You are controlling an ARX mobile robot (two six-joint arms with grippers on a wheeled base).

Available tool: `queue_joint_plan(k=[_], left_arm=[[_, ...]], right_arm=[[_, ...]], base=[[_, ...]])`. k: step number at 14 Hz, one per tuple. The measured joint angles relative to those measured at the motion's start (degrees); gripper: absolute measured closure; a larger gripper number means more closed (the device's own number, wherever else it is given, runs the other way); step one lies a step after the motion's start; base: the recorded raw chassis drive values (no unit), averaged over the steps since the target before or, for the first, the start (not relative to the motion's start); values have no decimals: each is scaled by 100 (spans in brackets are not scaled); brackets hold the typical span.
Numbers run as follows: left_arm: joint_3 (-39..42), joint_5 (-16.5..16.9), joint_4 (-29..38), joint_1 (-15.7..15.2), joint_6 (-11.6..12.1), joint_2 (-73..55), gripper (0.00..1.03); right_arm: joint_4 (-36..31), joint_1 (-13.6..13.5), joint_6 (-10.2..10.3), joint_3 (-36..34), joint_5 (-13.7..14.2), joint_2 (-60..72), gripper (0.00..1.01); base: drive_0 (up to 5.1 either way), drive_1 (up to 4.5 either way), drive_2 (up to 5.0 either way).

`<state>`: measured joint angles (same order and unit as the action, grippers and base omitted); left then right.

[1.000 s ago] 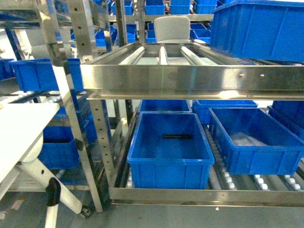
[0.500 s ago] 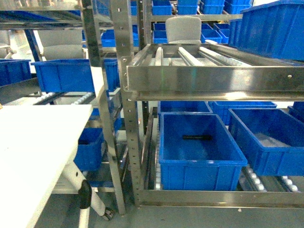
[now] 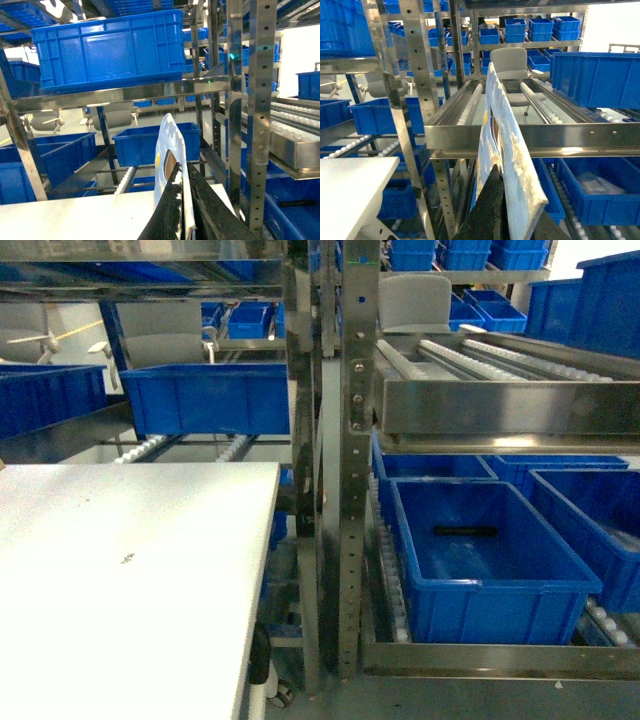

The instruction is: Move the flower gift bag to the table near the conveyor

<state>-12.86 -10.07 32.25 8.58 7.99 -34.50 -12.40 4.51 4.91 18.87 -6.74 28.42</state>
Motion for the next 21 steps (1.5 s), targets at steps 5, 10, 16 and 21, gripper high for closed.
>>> queue_joint_plan(k=[5,10,16,21], left_arm=[[0,0,-4,0,0,-2,101],[0,0,4,0,0,0,101],[0,2,2,0,0,-2,101],[0,0,11,0,0,-4,101]], right_arm=[[-4,0,0,0,0,-2,99],[-11,0,0,0,0,-4,99],[-4,0,0,0,0,-2,99],[-7,0,0,0,2,-2,99]], base=[[-493,248,248],[-486,313,166],[-465,383,99],[-477,345,131]])
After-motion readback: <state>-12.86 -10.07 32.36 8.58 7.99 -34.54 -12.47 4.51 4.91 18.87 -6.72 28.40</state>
